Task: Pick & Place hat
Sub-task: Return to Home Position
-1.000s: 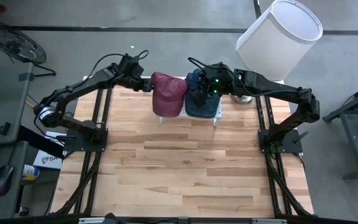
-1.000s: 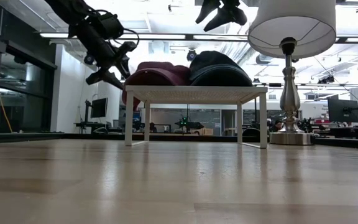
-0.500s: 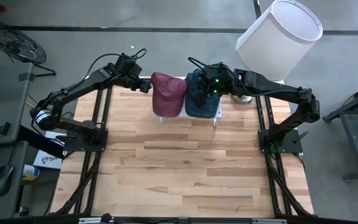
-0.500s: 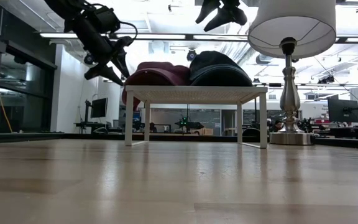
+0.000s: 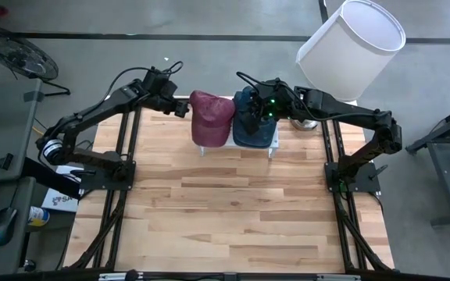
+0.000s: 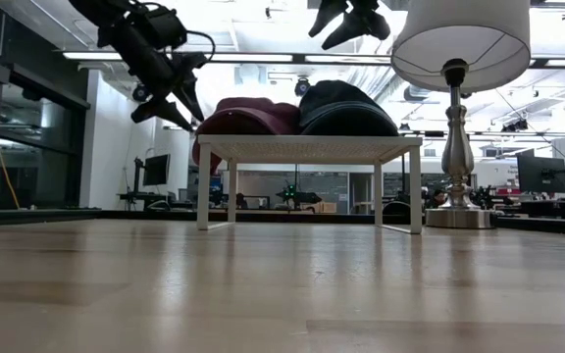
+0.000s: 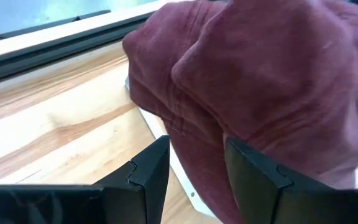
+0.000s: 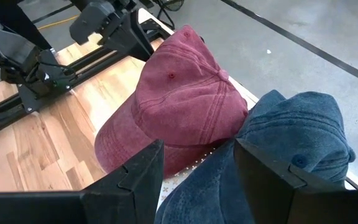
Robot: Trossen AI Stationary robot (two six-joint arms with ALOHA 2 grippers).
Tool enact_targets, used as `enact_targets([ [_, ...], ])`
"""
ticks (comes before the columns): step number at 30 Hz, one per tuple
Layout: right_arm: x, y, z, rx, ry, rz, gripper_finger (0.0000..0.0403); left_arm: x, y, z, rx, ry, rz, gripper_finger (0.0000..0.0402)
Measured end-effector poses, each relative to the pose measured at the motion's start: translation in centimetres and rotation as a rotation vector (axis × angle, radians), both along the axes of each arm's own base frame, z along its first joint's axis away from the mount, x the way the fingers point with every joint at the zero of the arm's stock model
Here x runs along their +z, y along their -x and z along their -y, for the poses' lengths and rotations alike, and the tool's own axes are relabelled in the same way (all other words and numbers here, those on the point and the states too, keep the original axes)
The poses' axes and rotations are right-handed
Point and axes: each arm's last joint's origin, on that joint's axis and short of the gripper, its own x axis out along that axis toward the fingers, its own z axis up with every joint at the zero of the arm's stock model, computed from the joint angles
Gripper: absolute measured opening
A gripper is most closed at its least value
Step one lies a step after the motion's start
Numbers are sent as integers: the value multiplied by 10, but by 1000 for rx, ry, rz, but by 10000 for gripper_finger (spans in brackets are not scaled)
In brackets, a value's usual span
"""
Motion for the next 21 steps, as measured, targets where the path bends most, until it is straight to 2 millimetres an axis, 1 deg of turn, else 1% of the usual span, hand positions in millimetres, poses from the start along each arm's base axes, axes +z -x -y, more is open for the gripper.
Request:
enact_targets([
  [7, 0, 0, 0, 1, 1, 0, 188, 14, 9, 9, 14, -49, 26, 154],
  [13, 0, 0, 0, 9, 3, -8, 188, 24, 18, 18, -7, -87, 44, 154],
  [17, -3, 3, -2, 14, -4, -47, 188, 33, 25, 25, -24, -135, 68, 154],
  [21, -9, 7, -9, 38, -10, -132, 188, 44, 33, 34, -44, -183, 102, 154],
])
